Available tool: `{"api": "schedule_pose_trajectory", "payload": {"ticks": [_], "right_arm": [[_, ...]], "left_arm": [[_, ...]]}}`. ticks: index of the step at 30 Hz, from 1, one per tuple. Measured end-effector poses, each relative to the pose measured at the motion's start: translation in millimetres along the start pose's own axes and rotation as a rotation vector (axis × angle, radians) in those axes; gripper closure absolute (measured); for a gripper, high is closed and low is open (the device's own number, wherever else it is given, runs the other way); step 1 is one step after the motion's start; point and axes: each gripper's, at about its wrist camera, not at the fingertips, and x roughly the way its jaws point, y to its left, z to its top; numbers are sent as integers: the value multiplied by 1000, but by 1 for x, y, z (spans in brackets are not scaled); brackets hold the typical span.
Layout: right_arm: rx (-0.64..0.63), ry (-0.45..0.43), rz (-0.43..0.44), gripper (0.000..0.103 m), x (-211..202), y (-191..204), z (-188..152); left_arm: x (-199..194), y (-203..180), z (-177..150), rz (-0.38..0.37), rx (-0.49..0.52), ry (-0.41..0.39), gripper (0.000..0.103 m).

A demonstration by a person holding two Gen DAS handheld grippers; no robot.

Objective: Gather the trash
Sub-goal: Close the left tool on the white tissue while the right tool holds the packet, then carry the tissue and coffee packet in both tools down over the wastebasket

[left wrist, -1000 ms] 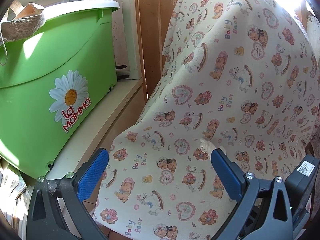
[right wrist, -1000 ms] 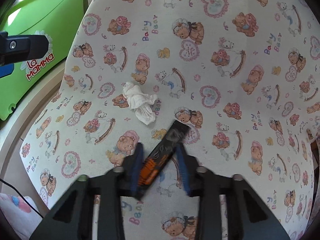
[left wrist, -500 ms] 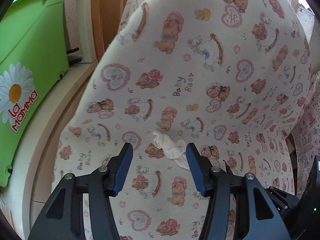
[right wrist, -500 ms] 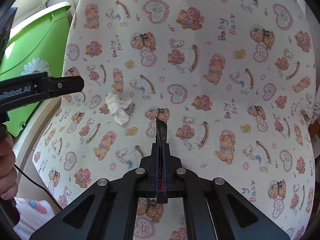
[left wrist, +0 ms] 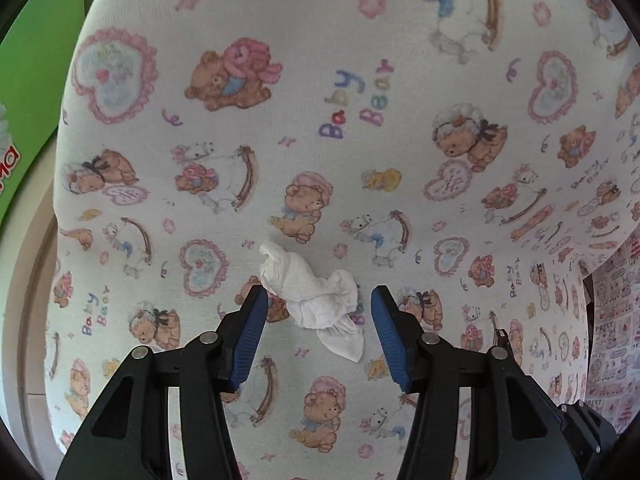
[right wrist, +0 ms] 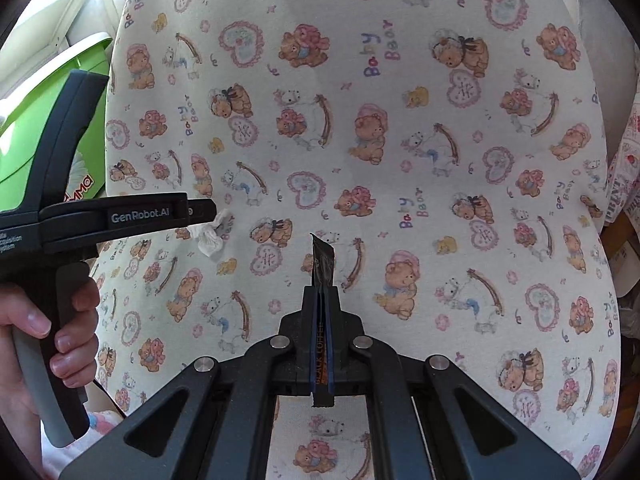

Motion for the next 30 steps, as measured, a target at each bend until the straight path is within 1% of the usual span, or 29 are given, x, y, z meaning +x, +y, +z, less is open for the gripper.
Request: {"api": "schedule_pose_trajectory", "payload": {"ticks": [2, 4, 6, 7, 8, 11, 13, 18, 22, 24, 26, 27, 30], "right_arm": [[-15, -19, -11, 99, -5, -2, 0], [-11, -25, -14, 99, -7, -3, 0], [-4, -25, -15, 99, -8, -6, -1], [-4, -26, -20, 99, -7, -3, -1], [-3, -29, -26, 99, -7, -2, -1], [3, -37, -32, 99, -12, -4, 0], [-3, -38, -32, 99, -13, -4, 0], [-50, -67, -61, 99, -19, 3, -4], [-57, -82, -55, 99, -26, 6, -8], [-58, -100, -50, 99, -30, 6, -10], [-56, -132, -44, 99, -36, 7, -11], [-59, -148, -40, 99, -39, 8, -12], [-67, -166, -36, 99, -45, 11, -13]], "left_arm": [[5, -1, -1, 24, 2, 1, 60], [9, -4, -2, 59, 21, -9, 62], [12, -9, -5, 75, 55, -30, 72], [14, -13, -7, 80, 72, -37, 80], [15, -16, -9, 76, 86, -39, 86], [11, -25, -17, 69, 109, -47, 88], [7, -27, -22, 69, 106, -57, 88], [-15, -33, -38, 60, 111, -109, 88], [-31, -37, -54, 55, 112, -143, 88], [-39, -40, -64, 53, 122, -163, 88], [-48, -38, -76, 71, 134, -184, 88], [-49, -39, -80, 80, 134, -184, 88], [-52, -43, -91, 64, 138, -179, 88]]}}
